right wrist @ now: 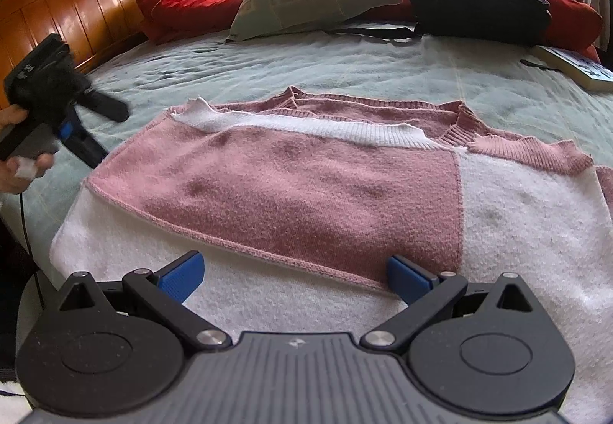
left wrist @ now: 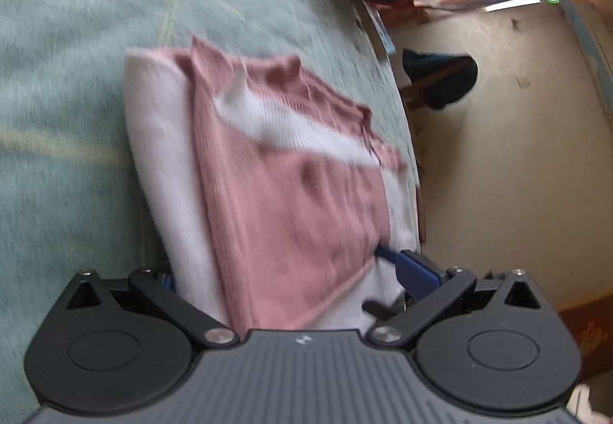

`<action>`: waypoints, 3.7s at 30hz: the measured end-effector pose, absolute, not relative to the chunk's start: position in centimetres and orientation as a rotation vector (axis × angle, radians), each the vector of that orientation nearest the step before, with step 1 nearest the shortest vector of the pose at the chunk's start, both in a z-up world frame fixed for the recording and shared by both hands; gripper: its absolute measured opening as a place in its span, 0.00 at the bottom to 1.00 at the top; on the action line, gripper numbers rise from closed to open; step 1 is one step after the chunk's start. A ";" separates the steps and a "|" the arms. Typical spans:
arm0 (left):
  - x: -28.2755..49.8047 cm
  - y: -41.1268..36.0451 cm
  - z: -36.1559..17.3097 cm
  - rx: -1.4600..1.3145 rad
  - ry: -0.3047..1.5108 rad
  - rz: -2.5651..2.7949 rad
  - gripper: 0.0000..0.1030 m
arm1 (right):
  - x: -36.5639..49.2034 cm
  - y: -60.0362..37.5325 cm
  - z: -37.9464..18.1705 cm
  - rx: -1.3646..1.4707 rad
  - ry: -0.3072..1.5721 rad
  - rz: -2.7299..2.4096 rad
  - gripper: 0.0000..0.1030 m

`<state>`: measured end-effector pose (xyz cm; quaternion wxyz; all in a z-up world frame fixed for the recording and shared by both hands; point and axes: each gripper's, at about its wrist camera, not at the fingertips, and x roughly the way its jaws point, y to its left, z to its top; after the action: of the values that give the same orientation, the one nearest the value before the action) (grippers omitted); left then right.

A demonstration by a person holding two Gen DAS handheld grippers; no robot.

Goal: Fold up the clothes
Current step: 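Close the left gripper on the sweater's white side edge, then hold the side edge pinched in the left gripper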

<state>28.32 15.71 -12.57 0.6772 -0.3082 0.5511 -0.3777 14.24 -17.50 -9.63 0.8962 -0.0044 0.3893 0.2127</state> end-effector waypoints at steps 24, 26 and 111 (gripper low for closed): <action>31.2 16.9 -16.9 -0.813 1.280 -0.740 0.23 | 14.1 -18.1 -9.6 0.010 0.806 0.445 1.00; 31.4 16.4 -17.0 -0.805 1.290 -0.748 0.23 | 14.1 -18.0 -9.6 0.001 0.804 0.444 1.00; 28.4 14.1 -13.2 -0.522 1.146 -0.634 0.24 | 14.4 -16.2 -8.7 0.462 0.902 0.397 1.00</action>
<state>28.43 14.08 -13.24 0.7616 -0.2399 0.5268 -0.2913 14.37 -16.15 -8.72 0.8556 0.2200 0.4288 0.1887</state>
